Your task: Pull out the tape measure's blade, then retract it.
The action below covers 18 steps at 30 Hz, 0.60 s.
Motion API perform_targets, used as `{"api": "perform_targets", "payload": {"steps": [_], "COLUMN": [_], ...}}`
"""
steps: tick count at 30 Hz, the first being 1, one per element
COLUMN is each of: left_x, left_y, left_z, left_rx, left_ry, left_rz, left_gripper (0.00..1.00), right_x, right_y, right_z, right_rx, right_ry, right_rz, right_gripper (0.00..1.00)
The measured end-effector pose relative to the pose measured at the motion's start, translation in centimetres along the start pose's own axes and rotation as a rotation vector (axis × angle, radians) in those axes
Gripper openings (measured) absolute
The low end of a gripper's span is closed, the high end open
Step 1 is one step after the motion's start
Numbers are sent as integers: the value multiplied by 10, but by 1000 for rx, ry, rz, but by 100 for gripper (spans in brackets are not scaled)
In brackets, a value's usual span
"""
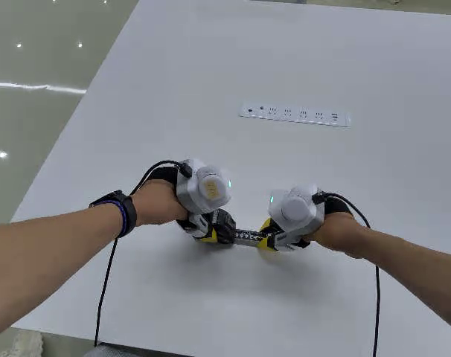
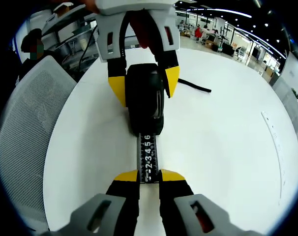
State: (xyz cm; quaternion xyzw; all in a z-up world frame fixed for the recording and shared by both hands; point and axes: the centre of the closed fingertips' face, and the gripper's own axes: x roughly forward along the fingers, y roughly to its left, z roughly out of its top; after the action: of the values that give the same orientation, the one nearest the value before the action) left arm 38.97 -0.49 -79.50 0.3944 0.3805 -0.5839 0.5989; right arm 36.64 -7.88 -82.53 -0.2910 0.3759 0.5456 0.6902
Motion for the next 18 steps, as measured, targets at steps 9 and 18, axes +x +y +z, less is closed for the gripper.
{"api": "perform_targets", "payload": {"steps": [9, 18], "left_x": [0, 0], "left_y": [0, -1], "left_z": [0, 1], "left_rx": [4, 6], "left_ry": [4, 9], "left_rz": [-1, -3], "left_gripper": [35, 35], "right_x": [-8, -14], "right_y": [-2, -1], "right_z": [-9, -17], "right_rx": [2, 7], "right_ry": [-3, -1], "right_rz": [-6, -10], "right_gripper": [13, 13]}}
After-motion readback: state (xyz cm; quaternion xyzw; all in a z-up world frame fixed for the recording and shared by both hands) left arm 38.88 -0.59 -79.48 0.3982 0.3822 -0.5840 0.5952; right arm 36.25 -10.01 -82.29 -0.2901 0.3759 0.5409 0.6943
